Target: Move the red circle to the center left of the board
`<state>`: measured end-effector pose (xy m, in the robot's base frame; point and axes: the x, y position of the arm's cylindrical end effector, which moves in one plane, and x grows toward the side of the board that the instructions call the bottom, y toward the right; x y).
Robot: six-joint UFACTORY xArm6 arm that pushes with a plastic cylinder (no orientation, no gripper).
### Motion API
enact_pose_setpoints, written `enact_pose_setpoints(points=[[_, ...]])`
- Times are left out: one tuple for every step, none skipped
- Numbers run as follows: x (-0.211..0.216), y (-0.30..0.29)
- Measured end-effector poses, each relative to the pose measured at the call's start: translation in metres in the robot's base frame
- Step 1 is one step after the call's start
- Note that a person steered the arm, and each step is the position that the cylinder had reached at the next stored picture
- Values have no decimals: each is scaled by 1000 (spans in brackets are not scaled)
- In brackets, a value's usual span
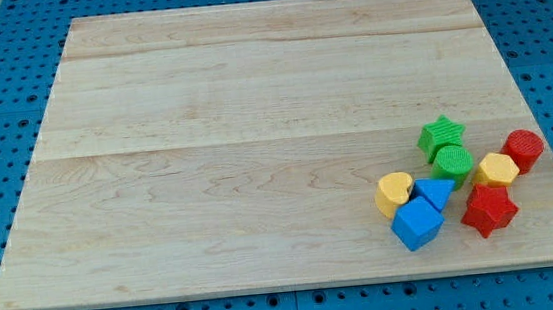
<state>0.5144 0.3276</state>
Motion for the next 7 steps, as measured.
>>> enact_pose_setpoints(points=[[7,-39],[-2,-95],[-67,-119],[-112,-177],[-131,-179],[-131,-171],[-131,-170]])
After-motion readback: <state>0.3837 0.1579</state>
